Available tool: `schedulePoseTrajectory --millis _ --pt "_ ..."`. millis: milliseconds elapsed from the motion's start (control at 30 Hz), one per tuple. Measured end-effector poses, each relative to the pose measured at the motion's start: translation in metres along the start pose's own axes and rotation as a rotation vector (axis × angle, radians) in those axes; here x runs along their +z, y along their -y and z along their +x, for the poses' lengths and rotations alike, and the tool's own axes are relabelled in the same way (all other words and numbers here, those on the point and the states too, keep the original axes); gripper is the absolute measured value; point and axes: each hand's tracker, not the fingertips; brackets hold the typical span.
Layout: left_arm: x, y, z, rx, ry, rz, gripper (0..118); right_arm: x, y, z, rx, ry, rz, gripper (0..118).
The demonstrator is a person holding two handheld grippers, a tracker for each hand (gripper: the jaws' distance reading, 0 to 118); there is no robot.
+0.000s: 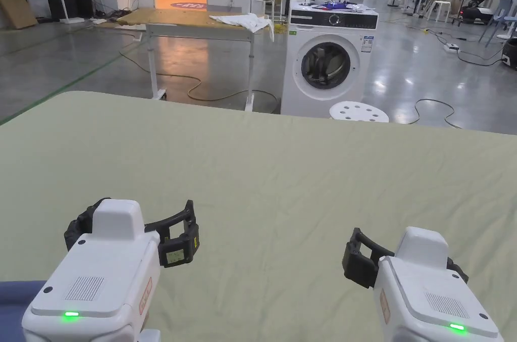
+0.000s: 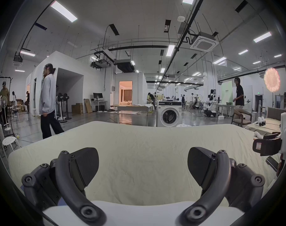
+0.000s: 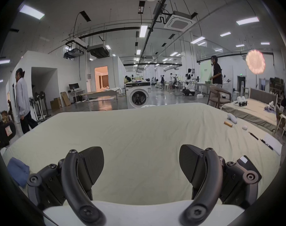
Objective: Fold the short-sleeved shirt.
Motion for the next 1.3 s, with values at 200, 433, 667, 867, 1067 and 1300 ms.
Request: schedulePoseTrajectory --millis 200,433,667,867,1067,1300 --pt "-0.002 0.000 0.004 -0.011 -0.026 0.036 110 0.000 -0.008 0.001 -0.049 -0.012 -0.046 98" --pt "-0.007 0.002 0.003 0.004 -0.041 0.018 110 -0.004 -0.009 -0.004 -0.010 0.042 -0.063 98" --pt "-0.008 0.001 -0.002 0.017 -0.046 -0.002 110 -0.011 -0.008 0.000 -0.006 0.066 -0.077 98" --pt "-0.007 0.003 -0.005 0.019 -0.045 -0.003 110 -0.012 -0.005 0.002 -0.004 0.071 -0.081 98" --pt "-0.007 0.004 -0.002 0.000 -0.044 0.002 110 -0.012 -0.006 0.000 0.022 0.074 -0.077 98" --pt "-0.008 0.004 0.000 -0.002 -0.027 0.012 110 -0.012 -0.006 0.001 0.033 0.094 -0.064 98"
